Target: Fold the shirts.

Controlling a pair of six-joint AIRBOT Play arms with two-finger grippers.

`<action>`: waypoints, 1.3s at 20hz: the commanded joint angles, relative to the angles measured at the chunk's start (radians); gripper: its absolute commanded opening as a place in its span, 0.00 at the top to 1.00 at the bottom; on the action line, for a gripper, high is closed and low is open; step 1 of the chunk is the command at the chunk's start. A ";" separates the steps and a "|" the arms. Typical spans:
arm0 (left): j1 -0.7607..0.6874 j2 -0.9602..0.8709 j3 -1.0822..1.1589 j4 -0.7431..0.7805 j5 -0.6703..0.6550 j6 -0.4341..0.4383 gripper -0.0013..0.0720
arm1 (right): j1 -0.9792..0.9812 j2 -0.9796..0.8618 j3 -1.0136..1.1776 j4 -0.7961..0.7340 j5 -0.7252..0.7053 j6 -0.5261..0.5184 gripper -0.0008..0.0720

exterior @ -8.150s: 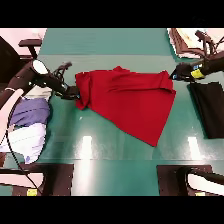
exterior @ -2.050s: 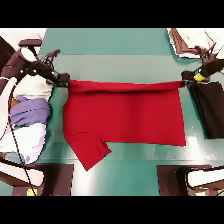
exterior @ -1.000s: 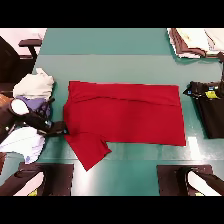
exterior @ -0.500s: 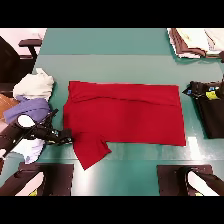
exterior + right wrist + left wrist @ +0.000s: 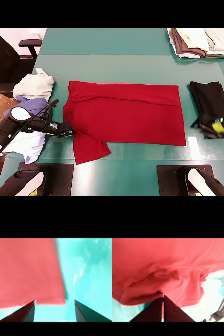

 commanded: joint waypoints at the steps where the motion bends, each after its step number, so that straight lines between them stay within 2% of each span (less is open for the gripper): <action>1: 0.000 0.001 0.039 -0.003 0.002 0.010 0.95 | -0.157 0.016 -0.195 0.041 0.008 -0.031 0.23; 2: 0.000 0.001 0.040 -0.003 0.001 0.010 0.95 | -0.166 -0.002 -0.224 0.074 -0.019 -0.032 0.24; 4: 0.000 0.001 0.040 -0.002 -0.002 0.010 0.95 | -0.150 -0.053 -0.248 0.137 -0.083 -0.032 0.41; 7: 0.000 0.001 0.040 0.001 0.000 0.011 0.95 | -0.058 -0.129 -0.216 0.170 -0.143 -0.031 0.41; 8: 0.000 0.001 0.040 0.007 -0.001 0.011 0.95 | -0.020 -0.150 -0.195 0.170 -0.151 -0.031 0.49; 9: 0.000 0.001 0.040 0.022 -0.006 0.011 0.95 | 0.021 -0.170 -0.171 0.167 -0.151 -0.031 0.64; 10: 0.000 0.001 0.041 0.057 -0.026 0.010 0.95 | 0.055 -0.184 -0.151 0.167 -0.149 -0.031 0.73; 12: 0.000 0.010 0.047 0.136 -0.095 0.009 0.95 | 0.113 -0.199 -0.111 0.166 -0.113 -0.031 0.96; 15: 0.000 0.145 0.048 0.235 -0.160 -0.044 0.95 | 0.165 -0.146 -0.073 0.110 -0.035 -0.015 0.96; 18: 0.000 0.276 0.050 0.211 -0.273 -0.055 0.95 | 0.206 -0.010 -0.036 -0.020 0.083 0.041 0.96; 20: 0.000 0.289 0.070 0.210 -0.296 -0.096 0.95 | 0.230 0.068 0.011 -0.091 0.141 0.072 0.96; 23: 0.000 0.264 0.106 0.201 -0.172 -0.095 0.95 | 0.273 0.090 0.100 -0.106 0.087 0.105 0.96; 26: 0.000 0.143 0.185 0.200 -0.018 -0.051 0.95 | 0.336 -0.045 0.211 -0.103 0.027 0.108 0.96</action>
